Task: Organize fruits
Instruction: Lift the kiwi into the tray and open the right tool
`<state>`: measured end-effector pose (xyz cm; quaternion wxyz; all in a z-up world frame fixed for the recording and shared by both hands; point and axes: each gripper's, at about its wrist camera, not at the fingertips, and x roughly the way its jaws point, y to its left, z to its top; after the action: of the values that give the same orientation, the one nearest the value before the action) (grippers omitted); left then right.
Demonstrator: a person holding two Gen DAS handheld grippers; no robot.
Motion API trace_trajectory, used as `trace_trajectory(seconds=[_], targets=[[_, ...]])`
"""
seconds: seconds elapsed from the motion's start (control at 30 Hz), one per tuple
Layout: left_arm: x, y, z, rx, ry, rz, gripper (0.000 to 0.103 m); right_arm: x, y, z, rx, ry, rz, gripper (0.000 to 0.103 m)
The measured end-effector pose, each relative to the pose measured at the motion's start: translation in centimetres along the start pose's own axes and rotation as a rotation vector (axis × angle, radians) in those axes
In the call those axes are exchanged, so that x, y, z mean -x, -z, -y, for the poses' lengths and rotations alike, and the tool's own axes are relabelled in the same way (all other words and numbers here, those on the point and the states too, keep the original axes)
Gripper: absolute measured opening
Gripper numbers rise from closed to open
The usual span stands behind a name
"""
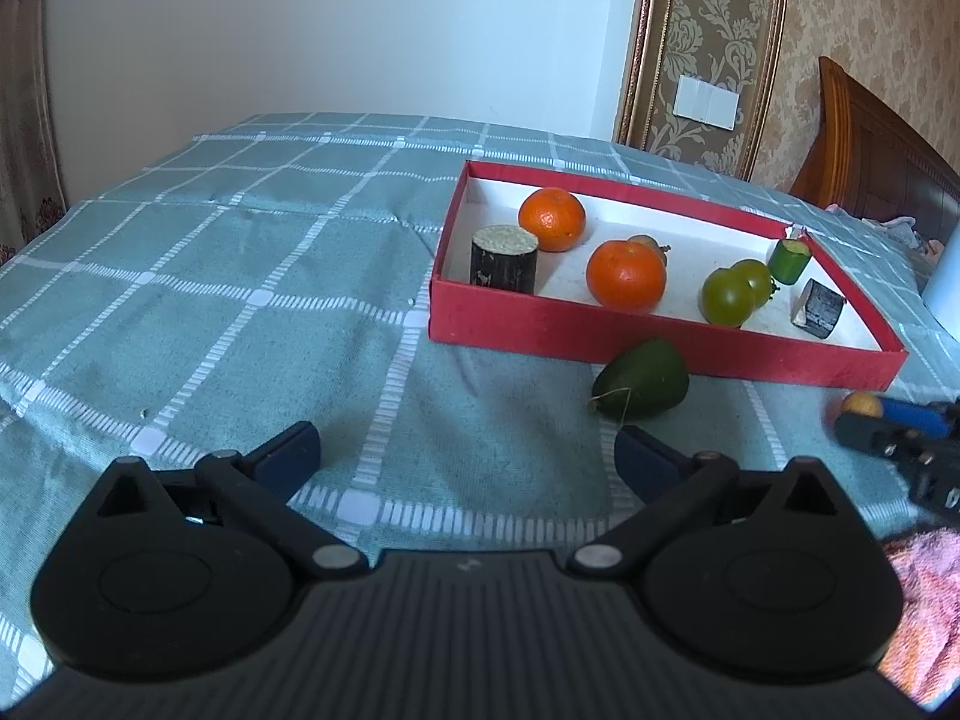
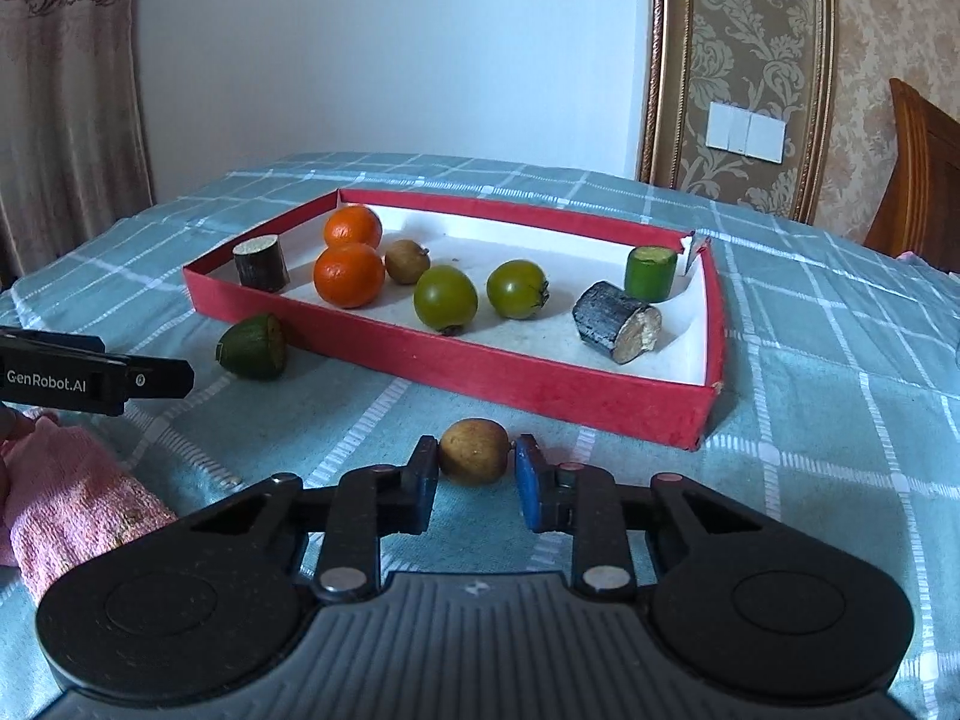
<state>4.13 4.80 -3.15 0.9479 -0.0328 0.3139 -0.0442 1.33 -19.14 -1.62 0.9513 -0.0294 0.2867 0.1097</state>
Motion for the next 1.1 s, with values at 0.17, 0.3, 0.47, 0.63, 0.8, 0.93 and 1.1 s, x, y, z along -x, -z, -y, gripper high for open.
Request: trace_trajectory(seconds=[0.17, 0.3, 0.47, 0.63, 0.8, 0.93, 1.1], targets=[[0.0, 0.0, 0.0, -0.001, -0.001, 0.000, 0.103, 1.2, -1.1, 1.6, -0.064, 0.012, 0.064, 0.026], [0.0, 0.0, 0.0, -0.004, -0.003, -0.001, 0.103, 0.6, -2.4, 3.4, -0.099, 0.063, 0.078, 0.026], [-0.1, 0.0, 0.0, -0.006, -0.004, -0.002, 0.103, -1.6, -4.2, 5.0, -0.118, 0.109, 0.071, 0.026], [-0.1, 0.0, 0.0, -0.008, -0.006, -0.003, 0.103, -3.2, -5.8, 5.3, -0.104, 0.142, 0.086, 0.026], [-0.1, 0.0, 0.1, -0.009, -0.007, -0.003, 0.103, -6.0, -7.5, 5.4, -0.085, 0.165, 0.053, 0.026], [-0.1, 0.0, 0.1, -0.009, -0.007, -0.004, 0.103, -8.8, -8.6, 5.4, -0.060, 0.172, 0.013, 0.026], [-0.1, 0.0, 0.1, -0.009, -0.007, -0.004, 0.103, -11.2, -9.7, 5.0, -0.012, 0.195, -0.021, 0.026]])
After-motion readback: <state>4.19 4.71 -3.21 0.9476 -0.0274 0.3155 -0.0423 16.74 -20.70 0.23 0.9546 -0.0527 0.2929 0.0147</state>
